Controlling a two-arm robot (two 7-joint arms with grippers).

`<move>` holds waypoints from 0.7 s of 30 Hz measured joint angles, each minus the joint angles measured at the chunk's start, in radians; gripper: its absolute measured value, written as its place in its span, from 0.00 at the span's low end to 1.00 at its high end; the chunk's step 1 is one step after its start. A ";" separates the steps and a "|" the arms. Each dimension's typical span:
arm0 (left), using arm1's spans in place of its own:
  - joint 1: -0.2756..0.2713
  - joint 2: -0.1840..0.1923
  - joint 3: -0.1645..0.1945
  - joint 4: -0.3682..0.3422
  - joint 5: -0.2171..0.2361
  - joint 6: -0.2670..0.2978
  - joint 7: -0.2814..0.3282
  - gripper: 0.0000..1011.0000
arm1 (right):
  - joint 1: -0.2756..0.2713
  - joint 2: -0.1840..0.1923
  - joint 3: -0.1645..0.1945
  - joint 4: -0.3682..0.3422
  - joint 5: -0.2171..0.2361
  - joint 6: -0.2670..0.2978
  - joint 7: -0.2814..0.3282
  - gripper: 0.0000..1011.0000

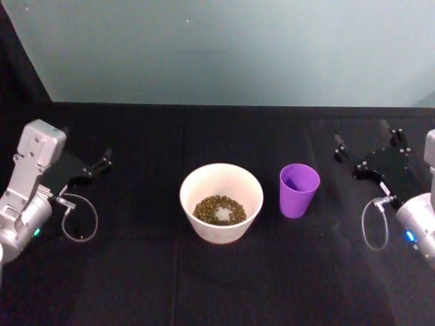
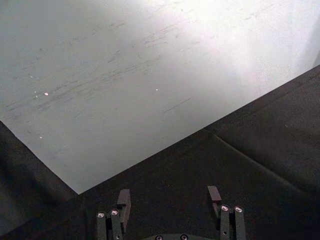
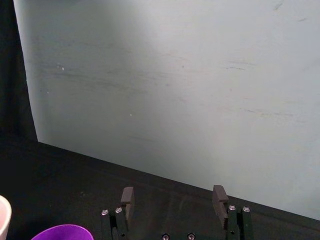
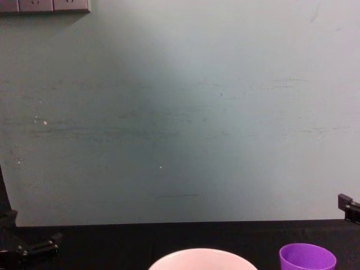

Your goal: Pick up the cup and pour the mung beans from the cup into the bowl.

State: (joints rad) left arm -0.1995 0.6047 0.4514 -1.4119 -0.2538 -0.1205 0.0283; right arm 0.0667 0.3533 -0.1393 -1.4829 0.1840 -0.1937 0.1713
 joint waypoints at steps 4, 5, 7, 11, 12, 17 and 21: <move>0.000 0.000 0.000 0.000 0.000 0.000 0.000 0.99 | -0.001 0.001 -0.001 -0.002 0.000 0.000 -0.002 0.99; 0.000 0.000 0.000 0.000 0.000 0.000 0.000 0.99 | -0.001 0.001 -0.001 -0.002 0.000 0.000 -0.002 0.99; 0.000 0.000 0.000 0.000 0.000 0.000 0.000 0.99 | -0.001 0.001 -0.002 -0.003 -0.001 0.000 -0.003 0.99; 0.000 0.000 0.000 0.000 0.000 0.000 0.000 0.99 | -0.001 0.001 -0.002 -0.004 -0.001 0.000 -0.004 0.99; 0.000 0.000 0.000 0.000 0.000 0.000 0.000 0.99 | -0.001 0.001 -0.002 -0.004 -0.001 0.000 -0.005 0.99; 0.000 0.000 0.000 0.000 0.000 0.000 0.000 0.99 | -0.002 0.002 -0.003 -0.005 -0.001 0.000 -0.006 0.99; 0.000 0.000 0.000 0.000 0.000 0.000 0.000 0.99 | -0.002 0.002 -0.003 -0.005 -0.001 0.000 -0.008 0.99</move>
State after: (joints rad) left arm -0.1995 0.6047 0.4514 -1.4120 -0.2539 -0.1205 0.0283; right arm 0.0646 0.3555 -0.1427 -1.4881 0.1826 -0.1933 0.1634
